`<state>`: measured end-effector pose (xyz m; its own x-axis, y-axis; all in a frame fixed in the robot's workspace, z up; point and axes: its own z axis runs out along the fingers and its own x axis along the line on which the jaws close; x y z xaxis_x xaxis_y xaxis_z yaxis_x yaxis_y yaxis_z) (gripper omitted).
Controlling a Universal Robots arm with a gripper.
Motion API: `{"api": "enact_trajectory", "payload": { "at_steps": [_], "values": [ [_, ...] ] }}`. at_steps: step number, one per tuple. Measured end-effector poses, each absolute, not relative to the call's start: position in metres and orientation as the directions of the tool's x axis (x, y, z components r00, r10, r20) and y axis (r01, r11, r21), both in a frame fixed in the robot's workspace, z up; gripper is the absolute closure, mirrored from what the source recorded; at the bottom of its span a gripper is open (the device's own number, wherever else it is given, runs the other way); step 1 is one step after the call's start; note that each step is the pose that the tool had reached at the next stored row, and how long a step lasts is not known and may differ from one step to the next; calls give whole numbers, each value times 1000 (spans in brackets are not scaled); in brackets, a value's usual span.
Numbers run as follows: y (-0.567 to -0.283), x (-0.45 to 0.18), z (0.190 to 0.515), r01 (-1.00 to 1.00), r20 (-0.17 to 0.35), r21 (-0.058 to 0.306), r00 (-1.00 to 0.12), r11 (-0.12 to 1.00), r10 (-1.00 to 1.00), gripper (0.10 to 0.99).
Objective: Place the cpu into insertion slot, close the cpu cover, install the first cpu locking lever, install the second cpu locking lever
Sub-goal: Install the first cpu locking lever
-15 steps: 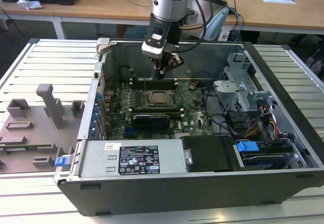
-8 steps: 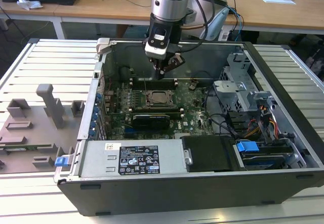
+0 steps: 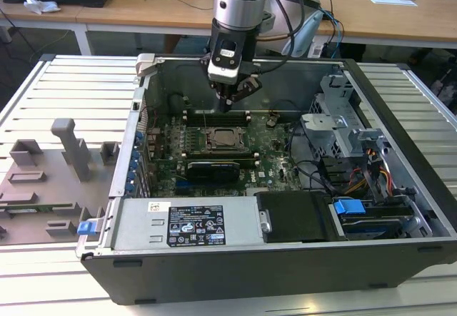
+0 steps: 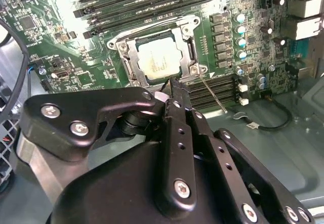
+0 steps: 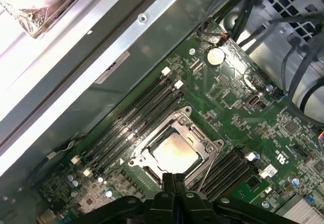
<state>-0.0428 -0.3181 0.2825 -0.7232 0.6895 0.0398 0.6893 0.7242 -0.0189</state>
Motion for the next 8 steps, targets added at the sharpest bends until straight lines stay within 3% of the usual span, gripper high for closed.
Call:
{"api": "enact_trajectory", "payload": {
  "at_steps": [8],
  "values": [
    [-318,-43,283,638,40,-19,-769,770,638,980]
  ]
}}
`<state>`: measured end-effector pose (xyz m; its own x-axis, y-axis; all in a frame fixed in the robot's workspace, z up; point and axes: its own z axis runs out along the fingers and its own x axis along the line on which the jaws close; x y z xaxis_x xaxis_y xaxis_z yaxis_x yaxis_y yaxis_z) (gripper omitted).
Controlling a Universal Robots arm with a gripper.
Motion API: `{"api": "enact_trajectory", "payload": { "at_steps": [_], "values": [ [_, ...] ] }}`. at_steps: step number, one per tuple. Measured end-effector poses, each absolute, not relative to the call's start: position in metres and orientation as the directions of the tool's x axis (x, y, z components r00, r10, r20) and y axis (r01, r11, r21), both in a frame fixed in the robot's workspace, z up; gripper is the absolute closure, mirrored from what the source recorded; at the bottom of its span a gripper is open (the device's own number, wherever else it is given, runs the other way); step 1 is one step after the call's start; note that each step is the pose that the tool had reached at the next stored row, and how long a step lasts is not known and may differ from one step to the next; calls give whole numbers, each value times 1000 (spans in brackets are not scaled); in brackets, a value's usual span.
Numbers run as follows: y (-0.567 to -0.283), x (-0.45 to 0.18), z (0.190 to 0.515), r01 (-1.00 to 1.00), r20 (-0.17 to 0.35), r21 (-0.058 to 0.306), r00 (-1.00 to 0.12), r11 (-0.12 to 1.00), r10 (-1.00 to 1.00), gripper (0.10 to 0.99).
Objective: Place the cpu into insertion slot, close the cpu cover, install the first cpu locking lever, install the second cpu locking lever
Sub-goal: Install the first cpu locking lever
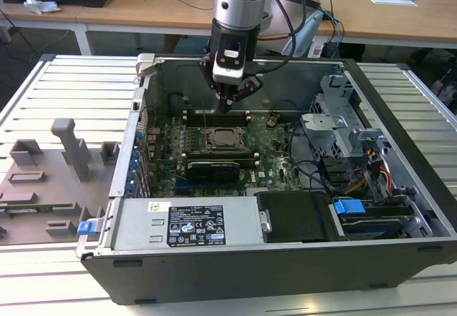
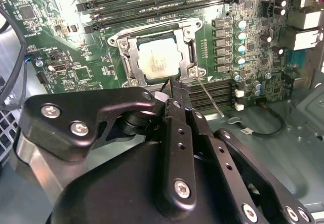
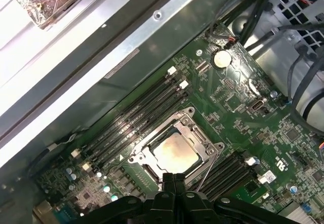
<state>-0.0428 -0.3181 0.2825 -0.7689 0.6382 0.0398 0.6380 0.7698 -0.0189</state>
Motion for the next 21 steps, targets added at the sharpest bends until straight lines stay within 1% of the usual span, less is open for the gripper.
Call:
{"api": "enact_trajectory", "payload": {
  "at_steps": [9,21],
  "values": [
    [-318,-43,283,562,40,-19,-826,827,562,980],
    [-318,-43,283,482,40,-19,-875,876,483,980]
  ]
}}
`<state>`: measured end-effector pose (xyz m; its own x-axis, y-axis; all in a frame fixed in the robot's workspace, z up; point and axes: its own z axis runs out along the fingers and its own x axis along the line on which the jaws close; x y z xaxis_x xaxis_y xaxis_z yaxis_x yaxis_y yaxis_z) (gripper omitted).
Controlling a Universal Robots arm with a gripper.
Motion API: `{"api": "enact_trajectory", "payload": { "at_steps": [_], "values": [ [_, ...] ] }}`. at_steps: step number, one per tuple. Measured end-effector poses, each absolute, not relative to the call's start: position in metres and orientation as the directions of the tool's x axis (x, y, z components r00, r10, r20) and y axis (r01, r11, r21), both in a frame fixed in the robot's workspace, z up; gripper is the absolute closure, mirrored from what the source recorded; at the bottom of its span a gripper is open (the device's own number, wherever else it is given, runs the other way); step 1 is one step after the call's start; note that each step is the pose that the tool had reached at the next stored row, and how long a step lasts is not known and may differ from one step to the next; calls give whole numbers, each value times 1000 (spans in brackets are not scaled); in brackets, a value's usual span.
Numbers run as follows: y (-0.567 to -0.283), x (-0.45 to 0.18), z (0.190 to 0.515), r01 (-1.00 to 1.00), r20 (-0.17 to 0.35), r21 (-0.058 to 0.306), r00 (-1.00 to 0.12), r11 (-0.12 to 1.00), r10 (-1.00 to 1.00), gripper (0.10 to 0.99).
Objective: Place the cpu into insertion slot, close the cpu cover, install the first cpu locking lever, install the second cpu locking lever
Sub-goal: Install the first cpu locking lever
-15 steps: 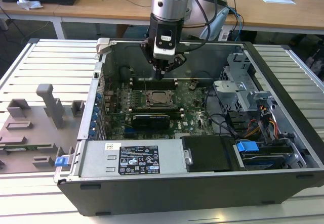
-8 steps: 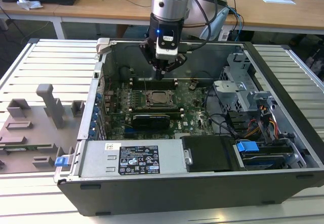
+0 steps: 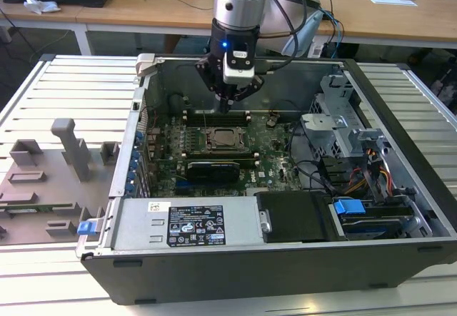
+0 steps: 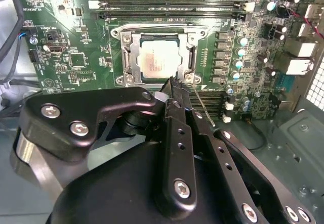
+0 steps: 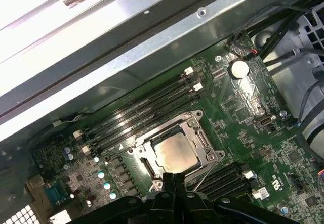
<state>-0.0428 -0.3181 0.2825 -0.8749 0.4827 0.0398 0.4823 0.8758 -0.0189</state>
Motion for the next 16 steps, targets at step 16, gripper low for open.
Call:
{"api": "enact_trajectory", "payload": {
  "at_steps": [16],
  "values": [
    [-318,-43,282,375,40,-18,-926,927,376,980]
  ]
}}
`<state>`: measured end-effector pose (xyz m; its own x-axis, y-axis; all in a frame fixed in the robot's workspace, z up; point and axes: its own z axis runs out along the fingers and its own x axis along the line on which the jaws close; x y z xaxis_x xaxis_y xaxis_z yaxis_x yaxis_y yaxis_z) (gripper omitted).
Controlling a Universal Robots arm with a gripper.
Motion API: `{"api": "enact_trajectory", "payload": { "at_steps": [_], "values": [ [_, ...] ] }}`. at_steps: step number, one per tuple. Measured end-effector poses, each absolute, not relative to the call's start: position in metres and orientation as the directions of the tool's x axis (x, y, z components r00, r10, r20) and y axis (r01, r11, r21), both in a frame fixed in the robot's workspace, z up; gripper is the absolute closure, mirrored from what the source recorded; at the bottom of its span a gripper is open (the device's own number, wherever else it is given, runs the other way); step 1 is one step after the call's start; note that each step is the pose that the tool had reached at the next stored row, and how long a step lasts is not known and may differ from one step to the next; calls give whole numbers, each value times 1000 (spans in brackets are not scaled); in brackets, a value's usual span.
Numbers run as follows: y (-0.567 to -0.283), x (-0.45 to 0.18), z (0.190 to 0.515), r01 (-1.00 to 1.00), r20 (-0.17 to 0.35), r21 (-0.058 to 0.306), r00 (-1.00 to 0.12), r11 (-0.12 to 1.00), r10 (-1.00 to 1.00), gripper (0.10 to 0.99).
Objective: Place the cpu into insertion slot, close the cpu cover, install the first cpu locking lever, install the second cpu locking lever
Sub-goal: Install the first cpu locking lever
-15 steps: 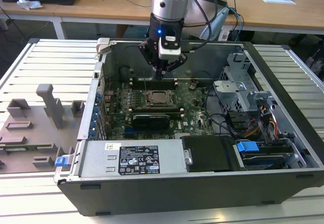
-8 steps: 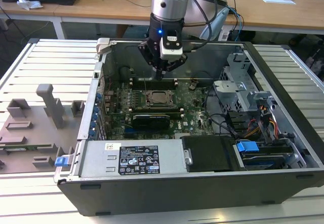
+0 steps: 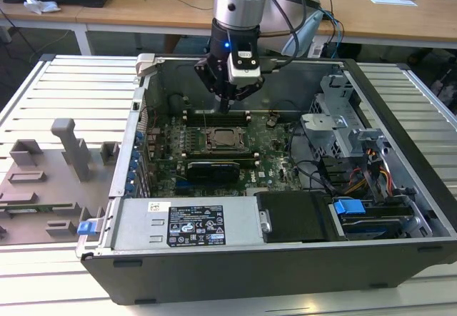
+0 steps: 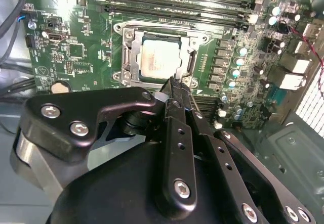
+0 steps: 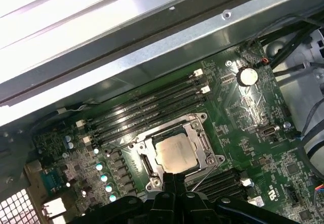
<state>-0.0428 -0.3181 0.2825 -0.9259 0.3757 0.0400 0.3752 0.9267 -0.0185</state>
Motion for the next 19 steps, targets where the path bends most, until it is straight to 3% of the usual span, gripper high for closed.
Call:
{"api": "enact_trajectory", "payload": {
  "at_steps": [19],
  "values": [
    [-318,-43,283,153,40,-19,-987,988,153,980]
  ]
}}
